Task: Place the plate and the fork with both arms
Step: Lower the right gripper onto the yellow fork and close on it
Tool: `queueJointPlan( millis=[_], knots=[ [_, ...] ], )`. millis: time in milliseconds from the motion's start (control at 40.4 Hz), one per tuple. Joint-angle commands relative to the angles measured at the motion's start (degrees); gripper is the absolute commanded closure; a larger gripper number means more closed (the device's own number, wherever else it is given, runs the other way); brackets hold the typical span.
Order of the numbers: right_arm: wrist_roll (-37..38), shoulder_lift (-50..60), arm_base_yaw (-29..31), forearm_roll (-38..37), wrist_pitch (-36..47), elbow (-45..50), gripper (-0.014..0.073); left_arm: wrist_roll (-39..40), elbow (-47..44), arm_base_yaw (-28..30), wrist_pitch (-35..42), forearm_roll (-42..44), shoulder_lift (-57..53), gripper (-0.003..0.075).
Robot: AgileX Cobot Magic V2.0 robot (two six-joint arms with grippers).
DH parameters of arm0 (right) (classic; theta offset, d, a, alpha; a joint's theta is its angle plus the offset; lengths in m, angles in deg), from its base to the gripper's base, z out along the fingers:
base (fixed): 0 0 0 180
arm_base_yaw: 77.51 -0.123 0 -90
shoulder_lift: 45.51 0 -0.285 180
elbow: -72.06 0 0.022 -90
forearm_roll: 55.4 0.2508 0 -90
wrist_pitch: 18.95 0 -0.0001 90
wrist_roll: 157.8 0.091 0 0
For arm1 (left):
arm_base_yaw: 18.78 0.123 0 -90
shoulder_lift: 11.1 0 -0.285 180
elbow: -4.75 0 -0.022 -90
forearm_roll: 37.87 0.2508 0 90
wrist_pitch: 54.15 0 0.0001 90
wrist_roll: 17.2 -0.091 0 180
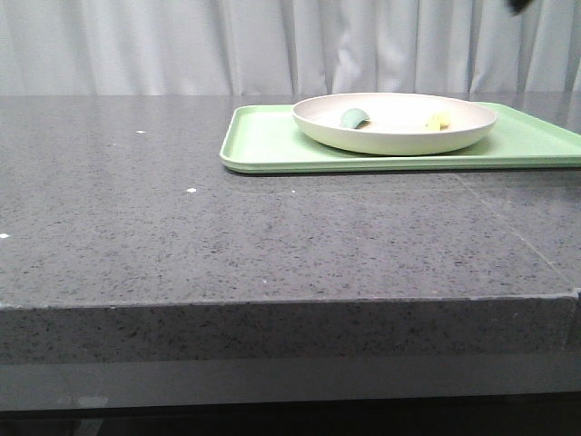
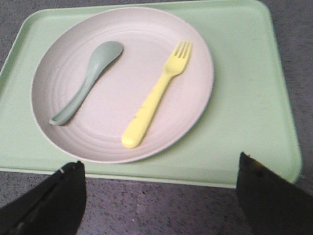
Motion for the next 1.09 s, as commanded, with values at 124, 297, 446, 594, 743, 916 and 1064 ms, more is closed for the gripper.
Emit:
queueJointPlan(
  millis=[124,297,446,594,743,916,1064],
  knots=[
    [4.7,-15.6,-1.6,0.7,-6.0,-17.5,-0.0049,0.7,1.5,0.1,4.8,0.1,0.1,0.0739],
    [5.1,-26.2,-2.4,0.7,-11.0,-28.7,-0.0049,0.7,1.5,0.1,5.2,0.1,0.1,0.0739],
    [5.1,-31.2,-2.6,0.7,-13.0,-34.8,-0.0049,0.7,1.5,0.1,5.2,0.1,0.1,0.0739],
    [5.1,-34.0,-2.6,0.6,-13.3,-37.2,-0.0049,0.7,1.5,0.1,5.2,0.1,0.1,0.0739],
    [5.1,-35.1,-2.6,0.6,-12.1,-37.4,-0.0049,0.6,1.5,0.1,5.2,0.1,0.1,0.0739],
    [5.1,-35.5,-2.6,-1.3,-12.1,-37.4,-0.0049,0.6,1.5,0.1,5.1,0.1,0.1,0.0739],
    [5.1,-36.5,-2.6,-2.0,-12.1,-37.4,-0.0049,0.6,1.5,0.1,5.1,0.1,0.1,0.0739]
  ],
)
